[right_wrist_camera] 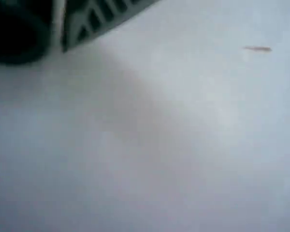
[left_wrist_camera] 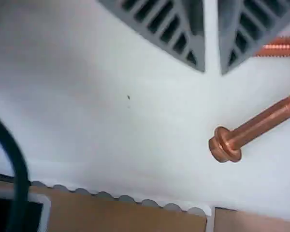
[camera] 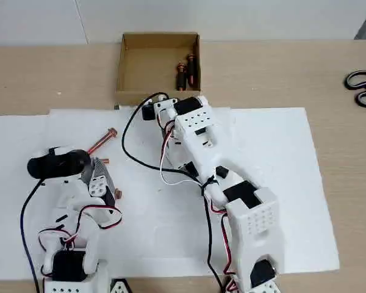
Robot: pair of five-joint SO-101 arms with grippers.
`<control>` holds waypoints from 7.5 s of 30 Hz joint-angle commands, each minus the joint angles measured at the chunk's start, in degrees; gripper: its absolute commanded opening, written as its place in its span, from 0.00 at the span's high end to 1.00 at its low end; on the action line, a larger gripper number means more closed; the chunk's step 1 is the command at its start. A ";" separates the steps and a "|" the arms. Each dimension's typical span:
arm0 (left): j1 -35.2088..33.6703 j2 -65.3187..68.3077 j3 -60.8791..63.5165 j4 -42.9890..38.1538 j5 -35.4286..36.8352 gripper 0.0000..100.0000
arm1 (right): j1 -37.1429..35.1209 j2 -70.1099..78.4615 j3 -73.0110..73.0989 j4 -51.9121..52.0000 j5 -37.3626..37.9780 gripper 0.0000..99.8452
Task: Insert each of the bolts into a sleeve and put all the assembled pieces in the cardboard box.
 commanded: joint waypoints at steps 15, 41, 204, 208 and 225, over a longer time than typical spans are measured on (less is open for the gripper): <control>0.09 -0.62 -1.63 -1.32 1.49 0.99 | 3.30 -5.23 -3.34 9.63 0.26 1.00; -0.09 71.21 -62.81 13.54 7.03 0.99 | 25.71 -35.74 23.21 9.98 0.18 1.00; 29.27 -2.11 6.11 -26.11 16.00 0.99 | -8.31 -135.34 112.70 -52.53 3.96 1.00; 33.93 -2.11 6.11 -26.29 16.00 0.99 | -11.56 -135.34 111.56 -52.09 3.96 1.00; 29.36 -1.93 0.13 -26.11 12.48 0.99 | -11.91 -135.34 109.10 -43.74 0.70 1.00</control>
